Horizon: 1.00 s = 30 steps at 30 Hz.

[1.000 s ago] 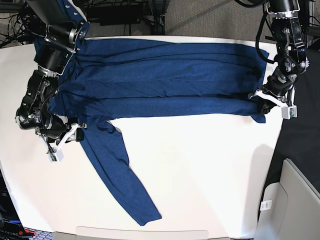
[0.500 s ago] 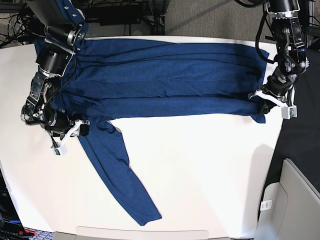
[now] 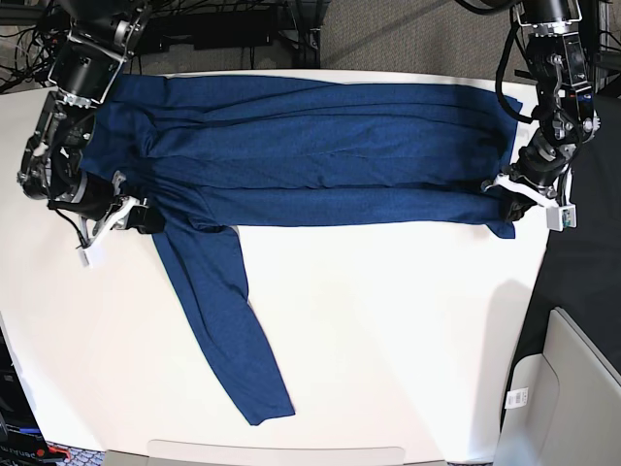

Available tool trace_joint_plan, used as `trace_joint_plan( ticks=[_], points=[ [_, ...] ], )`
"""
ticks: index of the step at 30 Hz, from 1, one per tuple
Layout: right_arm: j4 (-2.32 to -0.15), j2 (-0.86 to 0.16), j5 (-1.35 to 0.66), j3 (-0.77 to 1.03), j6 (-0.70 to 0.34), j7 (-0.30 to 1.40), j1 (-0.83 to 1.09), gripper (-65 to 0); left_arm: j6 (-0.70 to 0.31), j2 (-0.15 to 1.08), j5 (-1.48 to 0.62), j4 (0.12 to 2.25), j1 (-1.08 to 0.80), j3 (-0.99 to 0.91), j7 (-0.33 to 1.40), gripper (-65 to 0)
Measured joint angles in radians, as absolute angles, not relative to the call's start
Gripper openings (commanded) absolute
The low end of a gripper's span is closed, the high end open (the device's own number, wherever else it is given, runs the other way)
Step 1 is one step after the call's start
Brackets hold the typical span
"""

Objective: Fold the T-shirt properly
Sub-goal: 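Grasp the shirt side with the right gripper and fold it inward, then release the folded side and lift the right gripper away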

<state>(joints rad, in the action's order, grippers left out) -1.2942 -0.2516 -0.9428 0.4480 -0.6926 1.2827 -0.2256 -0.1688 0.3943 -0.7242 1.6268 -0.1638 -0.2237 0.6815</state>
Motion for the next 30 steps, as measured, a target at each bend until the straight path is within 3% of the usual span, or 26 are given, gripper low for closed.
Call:
trace_joint_plan(
  ticks=[14,30],
  points=[
    [-1.379,-0.365,-1.278,0.583,-0.693,1.332,-0.029,-64.1,-0.168,0.397,-0.725,1.763,-0.233,-0.226,0.685,-65.0],
    [-1.376,-0.467,-1.341,0.653,-0.693,1.339,0.000,-64.1,-0.177,0.399,-0.725,1.764,-0.252,-0.242,0.685,-64.9]
  ],
)
